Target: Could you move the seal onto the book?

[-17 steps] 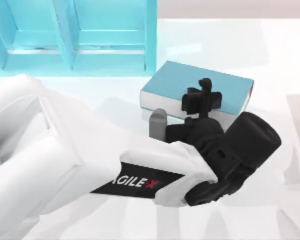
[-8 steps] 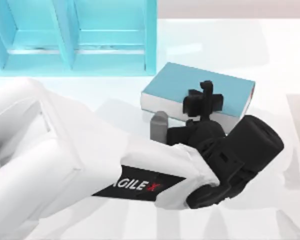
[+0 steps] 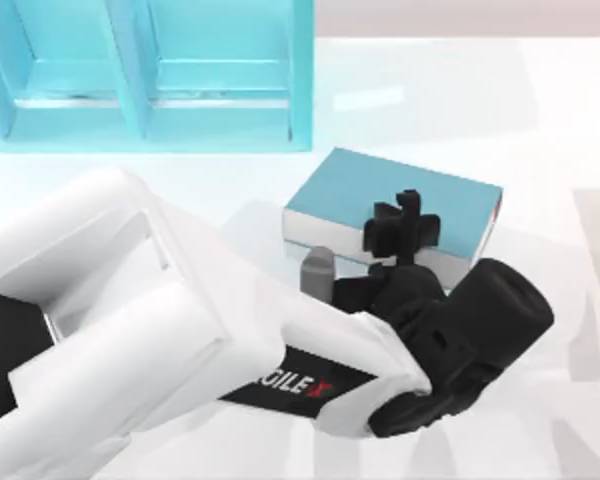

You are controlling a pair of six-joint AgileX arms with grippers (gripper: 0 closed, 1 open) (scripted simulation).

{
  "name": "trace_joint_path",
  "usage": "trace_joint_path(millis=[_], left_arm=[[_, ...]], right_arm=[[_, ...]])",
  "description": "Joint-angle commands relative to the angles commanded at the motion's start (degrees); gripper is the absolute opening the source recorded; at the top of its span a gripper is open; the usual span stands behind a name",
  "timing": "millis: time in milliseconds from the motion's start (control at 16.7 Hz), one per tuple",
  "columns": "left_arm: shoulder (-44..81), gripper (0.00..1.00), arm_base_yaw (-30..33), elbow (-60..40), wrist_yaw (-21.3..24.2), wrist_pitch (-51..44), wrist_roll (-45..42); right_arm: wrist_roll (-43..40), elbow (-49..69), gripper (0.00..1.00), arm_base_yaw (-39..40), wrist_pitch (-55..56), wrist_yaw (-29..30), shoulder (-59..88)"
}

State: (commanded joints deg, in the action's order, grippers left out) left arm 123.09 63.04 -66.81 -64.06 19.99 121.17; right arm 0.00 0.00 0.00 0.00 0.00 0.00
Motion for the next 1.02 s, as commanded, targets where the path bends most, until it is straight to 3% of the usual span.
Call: trace_joint_path(millis=[180,960,1020], left_arm=[[0.00,0.00,0.00,0.00,0.00,0.00,0.00],[0.00,0.98,0.00,0.00,0.00,0.00,0.00],[0.00,1.00,0.00,0.00,0.00,0.00,0.00]], right_arm=[[0.00,0.00,1.00,0.00,0.00,0.00,0.00],[0.00,0.00,1.00,0.00,0.00,0.00,0.00],[0.00,0.00,1.00,0.00,0.00,0.00,0.00]])
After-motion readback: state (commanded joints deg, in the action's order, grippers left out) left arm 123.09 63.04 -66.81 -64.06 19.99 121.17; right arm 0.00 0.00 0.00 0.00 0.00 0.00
